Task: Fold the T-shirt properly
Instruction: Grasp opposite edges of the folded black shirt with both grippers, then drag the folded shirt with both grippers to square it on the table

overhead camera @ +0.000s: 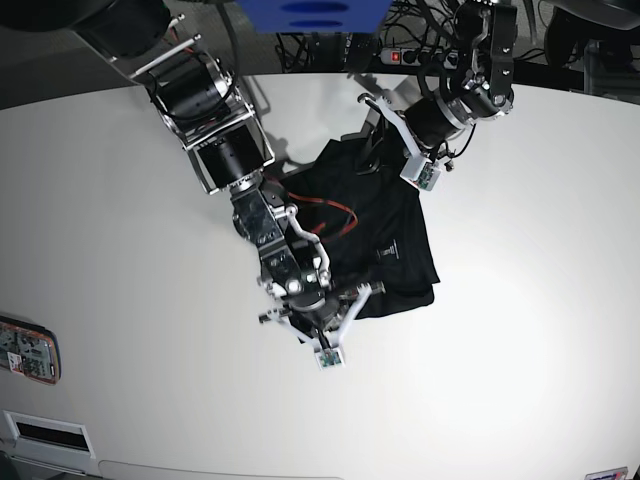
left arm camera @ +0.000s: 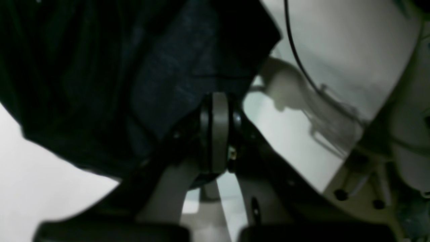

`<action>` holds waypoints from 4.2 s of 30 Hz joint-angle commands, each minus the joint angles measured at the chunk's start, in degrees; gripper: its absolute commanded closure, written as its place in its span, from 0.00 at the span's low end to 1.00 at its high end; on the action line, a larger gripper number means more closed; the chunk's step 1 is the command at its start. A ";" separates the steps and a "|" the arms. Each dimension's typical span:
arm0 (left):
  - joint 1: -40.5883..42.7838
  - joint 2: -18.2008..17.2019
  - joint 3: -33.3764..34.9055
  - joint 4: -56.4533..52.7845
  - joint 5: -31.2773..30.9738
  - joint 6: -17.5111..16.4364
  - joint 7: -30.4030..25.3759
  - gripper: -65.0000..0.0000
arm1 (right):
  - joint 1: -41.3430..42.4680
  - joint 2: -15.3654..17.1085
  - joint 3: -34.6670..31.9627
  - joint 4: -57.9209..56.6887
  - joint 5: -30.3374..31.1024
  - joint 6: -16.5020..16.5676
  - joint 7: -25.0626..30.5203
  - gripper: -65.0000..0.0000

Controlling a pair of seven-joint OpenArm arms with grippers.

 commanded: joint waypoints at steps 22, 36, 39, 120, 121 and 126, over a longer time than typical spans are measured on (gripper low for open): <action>-7.26 -0.37 -8.25 -7.16 7.36 -0.34 -1.28 1.00 | 1.61 4.19 0.23 -11.84 -0.08 0.21 4.39 1.00; -12.09 -0.64 -10.54 -10.85 7.45 -0.34 -1.19 1.00 | -9.38 11.32 0.49 14.62 -0.08 0.21 -8.27 1.00; -14.03 -0.64 -10.54 -14.10 7.45 -0.34 -1.19 1.00 | -11.66 12.19 0.58 20.08 -0.08 0.21 -10.03 1.00; -26.33 1.74 -11.33 -21.05 15.89 -0.34 -1.45 1.00 | -35.66 24.41 -11.11 44.08 -0.17 0.21 -17.50 1.00; -26.51 1.74 -11.33 -21.05 15.89 -0.34 -1.45 1.00 | -35.75 24.41 -11.11 44.16 -0.17 0.21 -17.50 1.00; -27.57 1.65 -11.33 -21.05 15.89 -0.34 -1.54 1.00 | -35.75 24.24 -11.20 44.08 -0.08 0.21 -17.15 1.00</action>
